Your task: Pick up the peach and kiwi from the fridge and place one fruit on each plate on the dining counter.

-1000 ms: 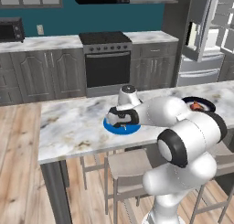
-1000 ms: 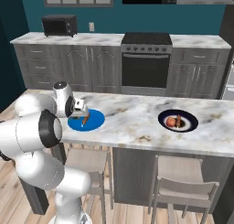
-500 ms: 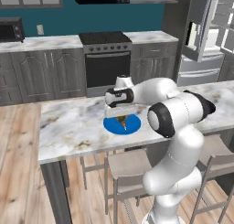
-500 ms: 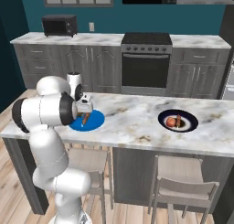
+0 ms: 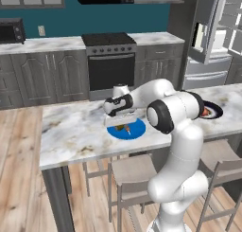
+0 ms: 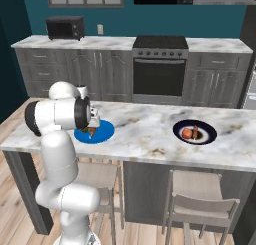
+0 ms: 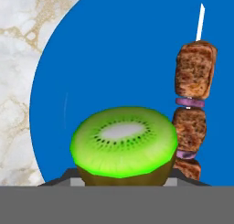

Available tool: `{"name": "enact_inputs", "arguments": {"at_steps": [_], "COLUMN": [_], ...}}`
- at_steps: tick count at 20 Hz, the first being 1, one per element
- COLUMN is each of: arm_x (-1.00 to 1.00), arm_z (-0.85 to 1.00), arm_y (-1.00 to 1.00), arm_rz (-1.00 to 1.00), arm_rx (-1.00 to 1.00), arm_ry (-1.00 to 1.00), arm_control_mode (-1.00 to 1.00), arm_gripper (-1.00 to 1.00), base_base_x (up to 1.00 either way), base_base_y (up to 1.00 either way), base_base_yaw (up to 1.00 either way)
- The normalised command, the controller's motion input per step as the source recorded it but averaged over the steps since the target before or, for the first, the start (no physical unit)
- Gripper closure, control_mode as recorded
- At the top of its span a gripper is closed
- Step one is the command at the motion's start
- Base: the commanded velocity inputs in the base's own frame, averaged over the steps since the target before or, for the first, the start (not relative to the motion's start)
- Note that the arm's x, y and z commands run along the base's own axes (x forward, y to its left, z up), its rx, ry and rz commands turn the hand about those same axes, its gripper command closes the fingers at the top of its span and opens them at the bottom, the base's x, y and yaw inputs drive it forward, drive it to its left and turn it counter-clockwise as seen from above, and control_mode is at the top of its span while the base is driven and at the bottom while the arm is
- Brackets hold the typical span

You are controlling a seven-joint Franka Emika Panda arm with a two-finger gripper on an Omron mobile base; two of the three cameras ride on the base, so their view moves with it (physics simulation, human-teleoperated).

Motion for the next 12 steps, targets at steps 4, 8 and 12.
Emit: {"name": "enact_inputs", "arguments": {"at_steps": [4,8,12], "arm_x": [0.0,0.0,0.0], "arm_z": [-0.03,0.0,0.0], "arm_y": [0.0,0.0,0.0], "arm_rz": [0.0,0.0,0.0], "arm_rx": [0.0,0.0,0.0], "arm_ry": [0.0,0.0,-0.01], "arm_control_mode": [-1.0,-1.0,-1.0], "arm_gripper": [1.0,-1.0,-1.0], "base_base_x": [0.0,0.0,0.0], "base_base_y": [0.0,0.0,0.0], "base_base_yaw": [0.0,0.0,0.0]}}
